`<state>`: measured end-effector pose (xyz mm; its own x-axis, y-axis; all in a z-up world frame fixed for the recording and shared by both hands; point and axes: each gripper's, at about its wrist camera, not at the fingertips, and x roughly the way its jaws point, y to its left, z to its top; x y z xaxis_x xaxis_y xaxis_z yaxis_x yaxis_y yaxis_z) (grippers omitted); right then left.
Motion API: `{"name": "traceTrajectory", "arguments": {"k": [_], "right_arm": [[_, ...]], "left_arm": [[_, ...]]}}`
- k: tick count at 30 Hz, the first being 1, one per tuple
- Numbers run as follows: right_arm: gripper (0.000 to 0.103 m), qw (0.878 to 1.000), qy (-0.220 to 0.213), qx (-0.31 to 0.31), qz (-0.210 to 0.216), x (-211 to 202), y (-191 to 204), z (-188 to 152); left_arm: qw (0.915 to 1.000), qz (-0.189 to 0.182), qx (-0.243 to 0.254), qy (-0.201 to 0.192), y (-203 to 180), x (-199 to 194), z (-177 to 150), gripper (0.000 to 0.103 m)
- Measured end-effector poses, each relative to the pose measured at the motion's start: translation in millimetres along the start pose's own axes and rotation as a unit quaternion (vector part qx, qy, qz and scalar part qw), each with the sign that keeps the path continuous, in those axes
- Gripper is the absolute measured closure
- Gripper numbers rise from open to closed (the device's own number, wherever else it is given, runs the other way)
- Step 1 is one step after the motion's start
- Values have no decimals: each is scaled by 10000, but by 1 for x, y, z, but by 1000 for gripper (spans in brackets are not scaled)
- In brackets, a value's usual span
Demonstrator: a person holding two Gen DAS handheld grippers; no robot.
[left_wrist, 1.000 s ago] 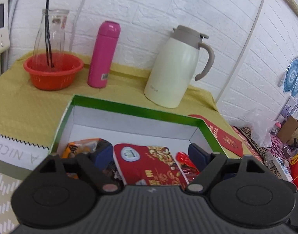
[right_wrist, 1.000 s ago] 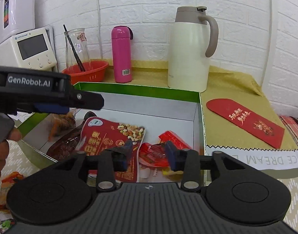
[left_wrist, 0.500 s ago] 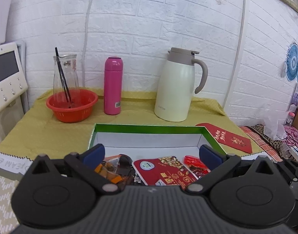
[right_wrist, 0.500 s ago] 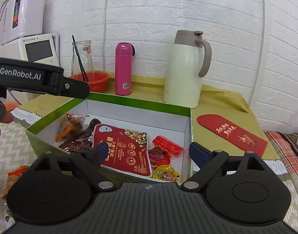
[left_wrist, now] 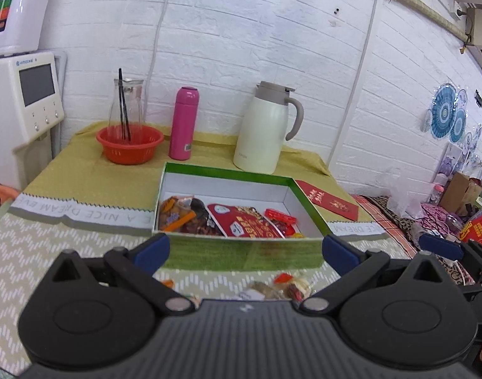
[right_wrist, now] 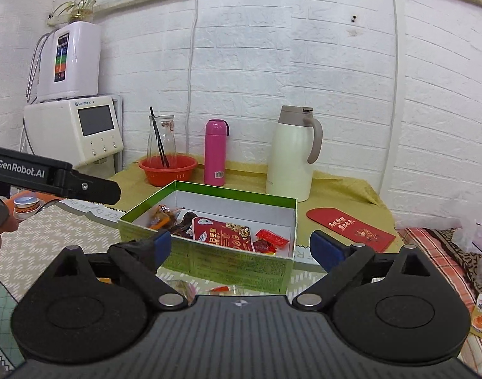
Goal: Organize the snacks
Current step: 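Move the right tool to the red sausage sticks while the left tool approaches the jerky packet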
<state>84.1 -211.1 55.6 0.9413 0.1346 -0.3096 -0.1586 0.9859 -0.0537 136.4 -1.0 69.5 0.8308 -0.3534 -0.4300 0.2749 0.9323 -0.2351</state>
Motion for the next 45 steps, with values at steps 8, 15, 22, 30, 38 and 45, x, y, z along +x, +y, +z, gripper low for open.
{"name": "traceTrajectory", "arguments": {"k": [8,15,22,30,38,45], "right_arm": [[0,9956,584,662,-310,-33,3,-68],[0,9854,1131,1022,-764,3,24,-90],[0,9866,1119,24,-1188,26,45,-98],[0,9809,1202,316,-1499,-24,1,-111],[0,9835,1357,578,-1051,-29,1,-113],[41,9820,1553,585,-904,-34,-12,-118]], "left_arm": [[9977,-372,-168,544,-1,-20,-77,0],[9966,-159,-360,727,11,-31,-102,0],[9965,-1,-493,676,23,-38,-98,0],[9943,-428,-277,940,-3,-10,-99,0],[9917,-869,297,898,-35,10,-87,0],[9751,-1716,908,1076,-65,54,-63,1]]}}
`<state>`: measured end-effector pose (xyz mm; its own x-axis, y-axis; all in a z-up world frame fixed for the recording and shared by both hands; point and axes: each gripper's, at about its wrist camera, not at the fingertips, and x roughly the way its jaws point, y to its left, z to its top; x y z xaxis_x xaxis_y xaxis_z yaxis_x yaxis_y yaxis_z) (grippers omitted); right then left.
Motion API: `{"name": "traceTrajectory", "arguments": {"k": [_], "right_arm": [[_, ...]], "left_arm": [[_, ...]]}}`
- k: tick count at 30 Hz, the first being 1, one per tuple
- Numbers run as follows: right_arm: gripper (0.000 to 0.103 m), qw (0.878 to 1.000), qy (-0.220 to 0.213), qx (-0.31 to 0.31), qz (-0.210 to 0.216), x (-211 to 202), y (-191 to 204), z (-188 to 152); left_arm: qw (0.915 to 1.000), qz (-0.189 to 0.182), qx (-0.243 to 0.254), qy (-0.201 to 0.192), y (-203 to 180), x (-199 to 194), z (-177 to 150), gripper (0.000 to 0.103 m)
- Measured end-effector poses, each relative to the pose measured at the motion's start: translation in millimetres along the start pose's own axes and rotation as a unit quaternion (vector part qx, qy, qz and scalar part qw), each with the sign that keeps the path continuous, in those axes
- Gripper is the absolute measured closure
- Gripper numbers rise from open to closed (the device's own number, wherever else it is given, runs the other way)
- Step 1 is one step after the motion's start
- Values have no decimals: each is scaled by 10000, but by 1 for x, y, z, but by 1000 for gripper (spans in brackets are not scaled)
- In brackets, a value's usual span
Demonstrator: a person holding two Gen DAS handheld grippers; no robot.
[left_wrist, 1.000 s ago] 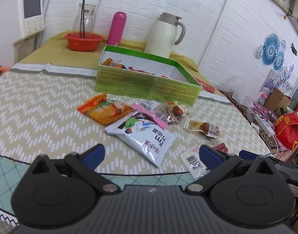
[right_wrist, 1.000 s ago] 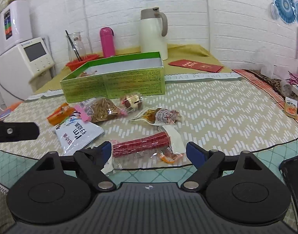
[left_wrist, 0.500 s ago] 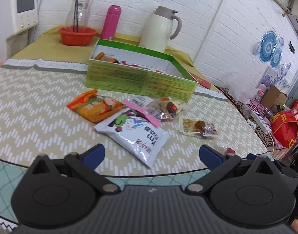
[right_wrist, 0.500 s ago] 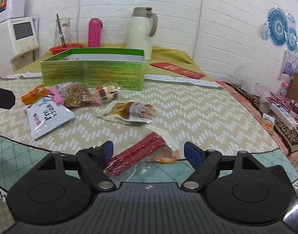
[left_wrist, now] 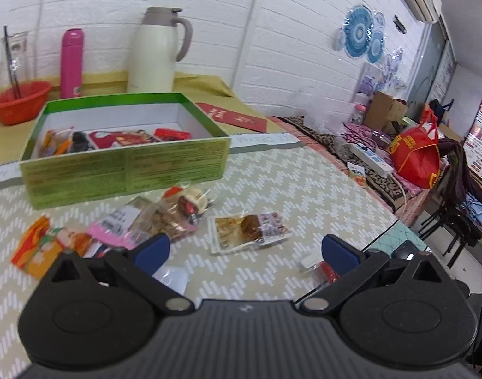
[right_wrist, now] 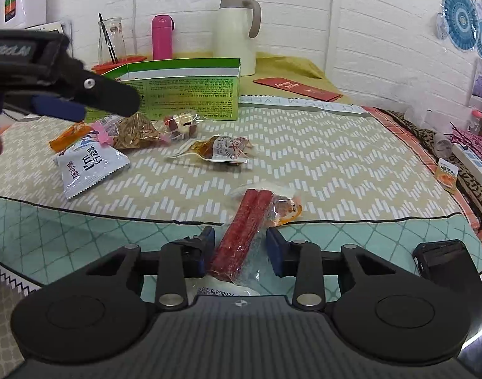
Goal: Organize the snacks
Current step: 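Move the right tool to the red sausage sticks while the left tool approaches the jerky packet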
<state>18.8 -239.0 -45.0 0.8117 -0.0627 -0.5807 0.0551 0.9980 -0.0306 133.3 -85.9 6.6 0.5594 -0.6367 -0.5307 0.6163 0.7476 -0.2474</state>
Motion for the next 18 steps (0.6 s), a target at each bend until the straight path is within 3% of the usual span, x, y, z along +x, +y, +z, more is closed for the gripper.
{"name": "traceTrajectory", "arguments": {"k": [5,7,10,13,18], "right_arm": [[37,9999,-12,-80,61,-3,-3,-1],[24,10000,-65,-54,4,-4,-5,-2],[22,10000,-37,6,63,-6,-10,-3],[20,10000,6,16,63,-5,-10,-3],[18,10000,27,46,13,-2,-12,-3]], "left_arm": [[9984,-490,228,147,-4,48,26,2],[9977,-553,300,243,-5,67,31,9],[9952,-699,508,462,-4,93,35,11],[9936,-725,564,651,-3,111,36,11],[9926,-399,659,934,3,115,23,13]]}}
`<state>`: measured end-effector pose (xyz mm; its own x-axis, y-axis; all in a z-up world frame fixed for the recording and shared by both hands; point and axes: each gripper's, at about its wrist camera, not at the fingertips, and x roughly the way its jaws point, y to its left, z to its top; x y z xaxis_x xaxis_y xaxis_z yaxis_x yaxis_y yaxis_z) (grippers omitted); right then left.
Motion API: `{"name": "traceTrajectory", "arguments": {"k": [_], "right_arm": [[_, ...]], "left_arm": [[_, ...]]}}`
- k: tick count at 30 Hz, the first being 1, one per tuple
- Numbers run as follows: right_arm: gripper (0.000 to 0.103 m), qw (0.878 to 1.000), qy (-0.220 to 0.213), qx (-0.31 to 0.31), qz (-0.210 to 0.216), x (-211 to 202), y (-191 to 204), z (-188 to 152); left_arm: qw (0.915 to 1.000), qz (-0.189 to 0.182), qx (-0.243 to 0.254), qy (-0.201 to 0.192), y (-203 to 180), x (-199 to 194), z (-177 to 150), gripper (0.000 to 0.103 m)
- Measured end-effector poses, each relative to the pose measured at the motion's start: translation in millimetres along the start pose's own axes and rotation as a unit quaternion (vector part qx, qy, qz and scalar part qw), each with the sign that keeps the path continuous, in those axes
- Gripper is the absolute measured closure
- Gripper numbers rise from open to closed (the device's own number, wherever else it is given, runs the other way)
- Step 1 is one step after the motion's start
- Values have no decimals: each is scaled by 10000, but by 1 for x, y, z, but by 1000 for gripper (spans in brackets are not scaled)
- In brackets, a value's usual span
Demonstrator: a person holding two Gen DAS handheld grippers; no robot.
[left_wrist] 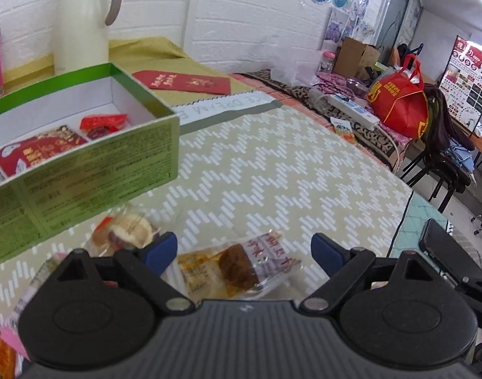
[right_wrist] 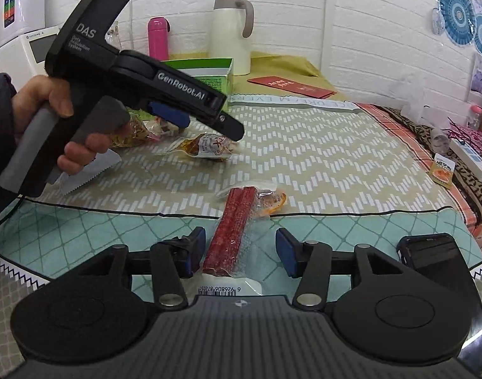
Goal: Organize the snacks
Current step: 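Move the right tool to the red sausage sticks while the left tool approaches the jerky packet, then grasp the brown jerky packet with the left tool while the right tool grasps the red sausage sticks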
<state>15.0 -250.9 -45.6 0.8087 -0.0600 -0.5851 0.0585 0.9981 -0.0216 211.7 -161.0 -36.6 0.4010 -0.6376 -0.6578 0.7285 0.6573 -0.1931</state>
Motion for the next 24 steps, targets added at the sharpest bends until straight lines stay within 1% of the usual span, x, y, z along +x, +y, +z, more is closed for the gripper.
{"name": "traceTrajectory", "arguments": {"k": [1,3,5,7,8,10,12,14,16,18,19,21,23,24], "right_arm": [[17,10000,-1,20,-25,1,-1,1],[17,10000,-15,50,-72,2,-3,1],[16,9999,-10,73,-106,2,-3,1],[16,9999,-18,75,-108,1,-3,0],[16,9999,-27,61,-115,0,-3,0],[16,9999,-15,50,-142,0,-2,0],[16,9999,-29,47,-142,-1,-1,0],[16,9999,-30,24,-143,-1,0,1],[16,9999,-21,27,-154,-1,-1,1],[16,9999,0,47,-157,-1,-3,1],[16,9999,6,54,-162,-1,-4,0],[15,9998,34,74,-157,1,-5,-1],[15,9999,32,76,-149,2,-5,0],[15,9999,24,67,-141,2,-4,0]], "left_arm": [[9999,10,-56,83,2,-1,-4,15],[9997,-171,-65,185,3,-6,-14,19],[9995,-236,57,186,-2,-12,-23,20],[9987,-389,225,226,-8,-18,-28,20],[9987,-373,297,178,-11,-21,-28,20],[9991,-189,387,-62,-12,-24,-22,19],[9994,-127,232,-214,-7,-20,-10,17],[9996,-177,54,-221,-2,-11,1,16],[9998,-137,53,-97,-2,1,5,16],[9999,-62,105,41,-4,9,2,27],[9998,-87,120,99,-6,11,-2,41],[9999,-130,82,61,-11,3,-10,45],[9998,-115,-75,149,-16,-5,-15,47],[9995,-176,-146,197,-18,-10,-19,47]]}}
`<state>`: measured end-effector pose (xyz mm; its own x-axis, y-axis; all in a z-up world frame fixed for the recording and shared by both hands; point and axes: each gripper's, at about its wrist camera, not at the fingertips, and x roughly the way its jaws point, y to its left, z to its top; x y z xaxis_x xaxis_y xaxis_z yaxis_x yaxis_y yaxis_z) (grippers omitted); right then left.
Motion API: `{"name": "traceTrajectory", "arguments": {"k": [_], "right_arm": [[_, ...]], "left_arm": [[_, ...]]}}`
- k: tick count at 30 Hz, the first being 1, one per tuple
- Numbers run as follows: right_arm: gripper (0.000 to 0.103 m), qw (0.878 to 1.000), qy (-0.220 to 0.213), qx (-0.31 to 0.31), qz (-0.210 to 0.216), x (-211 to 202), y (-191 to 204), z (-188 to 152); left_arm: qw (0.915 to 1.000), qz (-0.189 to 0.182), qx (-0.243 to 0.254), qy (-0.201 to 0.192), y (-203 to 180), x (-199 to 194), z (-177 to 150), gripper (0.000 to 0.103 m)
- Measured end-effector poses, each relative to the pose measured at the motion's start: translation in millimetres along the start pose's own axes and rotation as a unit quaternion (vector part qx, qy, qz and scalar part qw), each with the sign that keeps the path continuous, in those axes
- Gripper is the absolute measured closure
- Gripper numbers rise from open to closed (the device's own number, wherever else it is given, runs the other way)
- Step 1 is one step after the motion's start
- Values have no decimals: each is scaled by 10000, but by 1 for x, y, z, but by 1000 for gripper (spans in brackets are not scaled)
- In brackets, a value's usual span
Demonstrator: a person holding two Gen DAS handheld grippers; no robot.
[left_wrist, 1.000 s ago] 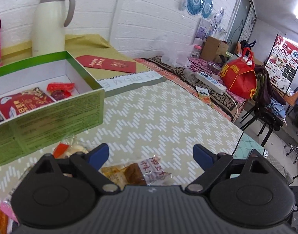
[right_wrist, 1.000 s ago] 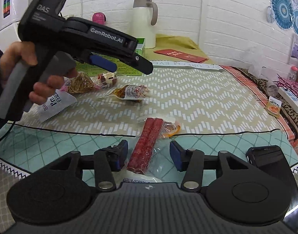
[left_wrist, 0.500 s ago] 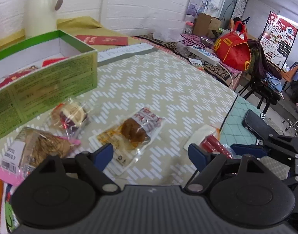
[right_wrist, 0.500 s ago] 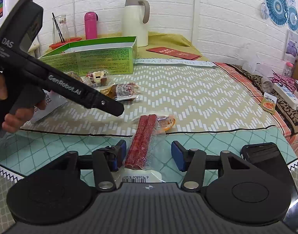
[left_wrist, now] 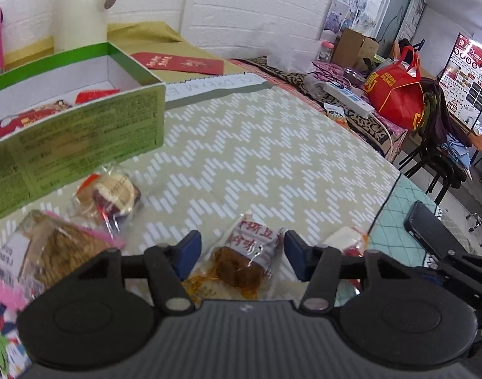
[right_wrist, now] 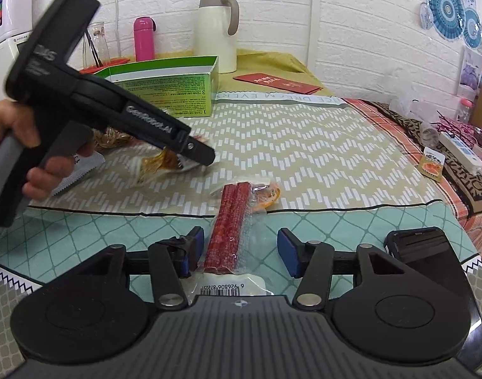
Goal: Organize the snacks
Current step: 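Grasp the brown jerky packet with the left tool while the right tool grasps the red sausage sticks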
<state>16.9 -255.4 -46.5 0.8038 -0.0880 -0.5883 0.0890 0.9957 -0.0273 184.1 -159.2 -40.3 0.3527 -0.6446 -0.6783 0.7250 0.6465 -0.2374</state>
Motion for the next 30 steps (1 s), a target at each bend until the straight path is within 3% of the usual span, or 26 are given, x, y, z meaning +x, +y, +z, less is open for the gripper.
{"name": "traceTrajectory", "arguments": {"k": [5,9,12,14,16,18,20,23,30], "right_arm": [[14,10000,-19,-28,27,-4,3,2],[8,9999,-113,-74,7,-13,4,3],[9,9999,-134,-66,-36,-14,4,3],[16,10000,-58,-22,-15,-12,4,2],[34,10000,17,16,-3,-10,2,1],[37,10000,16,33,4,-10,3,2],[52,10000,-8,-7,11,-11,4,3],[57,10000,-12,-65,16,-8,6,3],[62,9996,-219,-115,119,-18,8,15]], "left_arm": [[9996,195,124,-186,-13,-13,-10,42],[9994,167,297,-105,-18,-12,-14,42],[9992,238,308,6,-17,-6,-15,42],[9991,263,340,-17,-19,-5,-16,45],[9990,284,345,-36,-21,-7,-18,46],[9988,293,392,-55,-23,-8,-19,47],[9987,353,351,-66,-25,-7,-21,46],[9979,466,413,-151,-28,-7,-24,52],[9990,267,23,-365,-23,-29,-28,59]]}}
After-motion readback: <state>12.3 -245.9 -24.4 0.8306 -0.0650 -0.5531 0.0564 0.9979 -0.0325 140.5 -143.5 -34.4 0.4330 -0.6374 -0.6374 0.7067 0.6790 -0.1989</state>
